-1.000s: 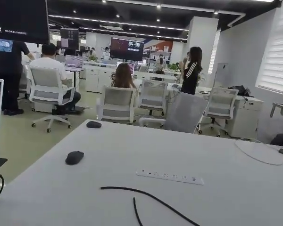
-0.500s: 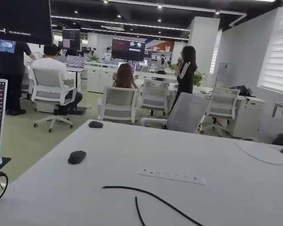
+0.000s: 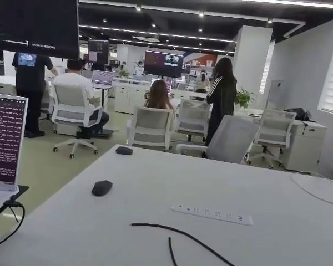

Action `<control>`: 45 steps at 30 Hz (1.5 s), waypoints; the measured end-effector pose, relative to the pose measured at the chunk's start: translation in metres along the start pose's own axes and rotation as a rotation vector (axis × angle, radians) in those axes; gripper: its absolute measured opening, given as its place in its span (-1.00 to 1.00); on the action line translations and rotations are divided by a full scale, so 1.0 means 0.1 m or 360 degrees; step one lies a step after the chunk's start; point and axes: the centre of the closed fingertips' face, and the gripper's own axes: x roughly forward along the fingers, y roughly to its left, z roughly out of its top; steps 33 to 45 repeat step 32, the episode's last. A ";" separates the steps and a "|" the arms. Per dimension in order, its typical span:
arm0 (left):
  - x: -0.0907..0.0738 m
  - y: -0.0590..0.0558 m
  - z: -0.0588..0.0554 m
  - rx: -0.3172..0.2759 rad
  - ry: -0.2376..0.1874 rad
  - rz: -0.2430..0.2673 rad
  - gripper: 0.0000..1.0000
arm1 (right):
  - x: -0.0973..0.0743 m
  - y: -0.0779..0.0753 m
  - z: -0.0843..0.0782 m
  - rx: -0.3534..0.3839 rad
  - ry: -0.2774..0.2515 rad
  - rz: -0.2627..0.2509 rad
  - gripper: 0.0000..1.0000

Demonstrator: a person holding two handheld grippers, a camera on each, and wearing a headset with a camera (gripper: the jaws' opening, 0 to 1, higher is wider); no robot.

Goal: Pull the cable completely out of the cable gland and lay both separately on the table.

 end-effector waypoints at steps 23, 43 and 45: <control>0.02 -0.04 -0.04 0.0013 0.0000 -0.0002 -0.14 | -0.03 0.02 -0.09 0.0020 0.0034 -0.0006 -0.17; 0.06 -0.06 0.01 0.0043 0.0012 -0.0012 -0.15 | -0.03 0.04 -0.13 0.0023 0.0040 0.0004 -0.17; 0.06 -0.06 0.01 0.0043 0.0012 -0.0012 -0.15 | -0.03 0.04 -0.13 0.0023 0.0040 0.0004 -0.17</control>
